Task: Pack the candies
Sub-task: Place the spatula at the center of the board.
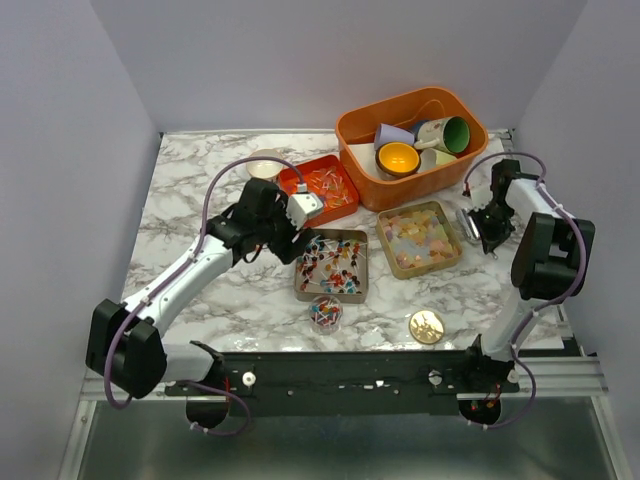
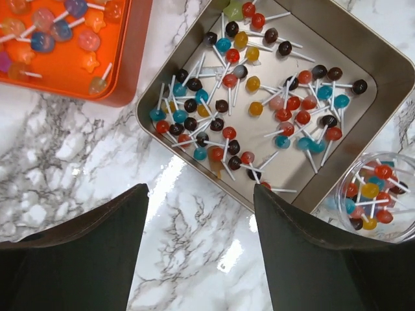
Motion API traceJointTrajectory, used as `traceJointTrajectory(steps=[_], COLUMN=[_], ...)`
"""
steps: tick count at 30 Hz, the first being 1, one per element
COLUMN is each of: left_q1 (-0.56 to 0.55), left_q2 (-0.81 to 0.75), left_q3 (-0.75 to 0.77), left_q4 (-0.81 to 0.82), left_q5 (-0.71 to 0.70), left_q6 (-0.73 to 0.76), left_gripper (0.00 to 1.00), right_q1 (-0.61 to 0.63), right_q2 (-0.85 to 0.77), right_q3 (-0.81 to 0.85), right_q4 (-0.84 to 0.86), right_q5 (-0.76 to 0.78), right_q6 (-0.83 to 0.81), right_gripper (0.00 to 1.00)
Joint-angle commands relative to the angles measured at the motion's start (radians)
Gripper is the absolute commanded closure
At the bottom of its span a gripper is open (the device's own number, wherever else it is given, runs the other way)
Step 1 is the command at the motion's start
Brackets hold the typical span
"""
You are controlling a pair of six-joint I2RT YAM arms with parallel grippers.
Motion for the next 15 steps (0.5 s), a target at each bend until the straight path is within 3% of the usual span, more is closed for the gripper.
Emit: traceJointTrajectory(steps=[1,3,9,15], left_q1=[0.007,0.007,0.007,0.007], left_q2=[0.056,0.079,0.180,0.288], left_q3=[-0.028,-0.030,-0.014,0.018], left_q4=[0.078,0.096,0.119,0.145], left_q5=[-0.009,-0.056,-0.168,-0.236], left_q6=[-0.217,-0.282,-0.412,-0.469], left_gripper=[0.21,0.19,0.18,0.26], right_q1=[-0.005,-0.005,-0.015,-0.022], right_q2=[0.048,0.043,-0.064,-0.225], right_q3=[-0.005,-0.022,-0.046,0.050], right_q4=[0.089,0.107,0.094,-0.034], right_q5=[-0.013,-0.017,-0.031,-0.157], right_q6=[-0.006,-0.006,0.009,0.075], right_gripper=[0.89,0.69,0.44,0.36])
